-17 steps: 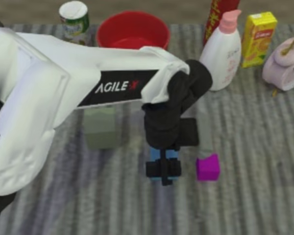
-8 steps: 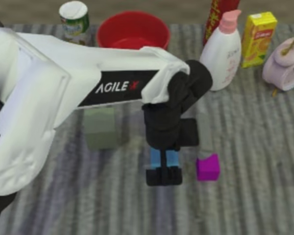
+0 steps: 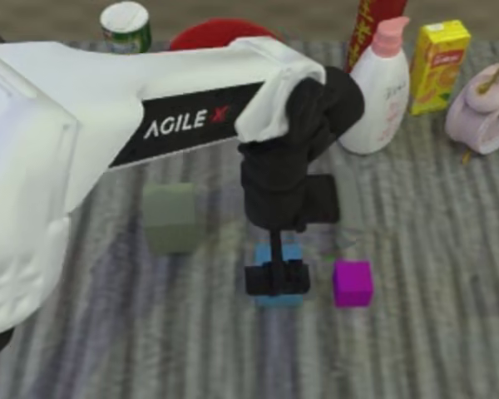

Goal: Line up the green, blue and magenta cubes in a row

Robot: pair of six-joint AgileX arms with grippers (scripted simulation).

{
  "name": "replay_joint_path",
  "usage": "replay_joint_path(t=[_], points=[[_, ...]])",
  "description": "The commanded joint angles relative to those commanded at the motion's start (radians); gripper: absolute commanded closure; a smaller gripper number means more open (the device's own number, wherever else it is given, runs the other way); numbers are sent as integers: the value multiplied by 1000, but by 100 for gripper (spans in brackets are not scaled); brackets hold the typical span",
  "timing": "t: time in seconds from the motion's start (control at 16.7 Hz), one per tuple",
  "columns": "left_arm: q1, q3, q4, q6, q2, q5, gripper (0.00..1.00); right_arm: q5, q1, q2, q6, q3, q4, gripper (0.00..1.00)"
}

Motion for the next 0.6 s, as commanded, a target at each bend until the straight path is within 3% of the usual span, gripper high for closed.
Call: replay_joint_path(t=[0.6], points=[[9,55,-71,-35,-26,-1,0,0,0,0,0,0,0,0]])
